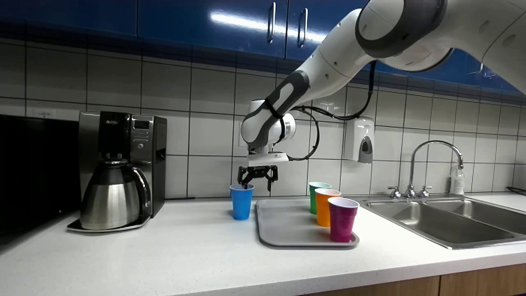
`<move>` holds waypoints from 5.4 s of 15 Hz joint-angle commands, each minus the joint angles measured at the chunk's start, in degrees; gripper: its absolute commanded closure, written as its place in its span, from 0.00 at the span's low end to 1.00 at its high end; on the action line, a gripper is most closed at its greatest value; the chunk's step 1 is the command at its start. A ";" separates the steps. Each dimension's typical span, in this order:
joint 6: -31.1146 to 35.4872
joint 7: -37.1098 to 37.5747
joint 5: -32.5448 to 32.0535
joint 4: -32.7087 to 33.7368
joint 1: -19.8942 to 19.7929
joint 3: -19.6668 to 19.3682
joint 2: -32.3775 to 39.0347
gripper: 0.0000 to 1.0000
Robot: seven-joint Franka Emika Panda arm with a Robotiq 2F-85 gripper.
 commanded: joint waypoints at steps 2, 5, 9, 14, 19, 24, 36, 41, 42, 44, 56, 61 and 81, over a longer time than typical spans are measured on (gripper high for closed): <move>-1.95 1.42 -0.91 2.45 0.76 -0.45 0.97 0.34; -2.01 1.30 -0.81 2.69 0.73 -0.40 1.16 0.60; -2.09 1.16 -0.72 2.96 0.68 -0.33 1.49 0.89; -2.15 1.19 -0.65 3.60 0.86 -0.28 1.77 1.00; -2.14 1.15 -0.48 3.78 0.82 -0.17 1.85 0.99; -1.71 0.77 0.20 3.47 0.46 0.41 0.89 0.99; -0.82 0.41 0.69 3.32 0.01 0.84 -1.94 0.99; -1.11 0.93 0.25 2.76 -0.51 -0.09 -3.21 0.99; -1.11 1.07 0.27 2.68 -0.73 -0.28 -3.32 0.99; -0.97 1.24 0.30 2.36 -1.20 -0.66 -3.60 0.99; -0.73 2.38 0.26 -0.28 -4.04 -2.77 -4.65 0.99; -0.97 3.16 0.10 -1.98 -4.32 -3.44 -5.15 0.99; -2.48 2.68 5.10 -6.52 -6.25 -2.05 -6.93 0.99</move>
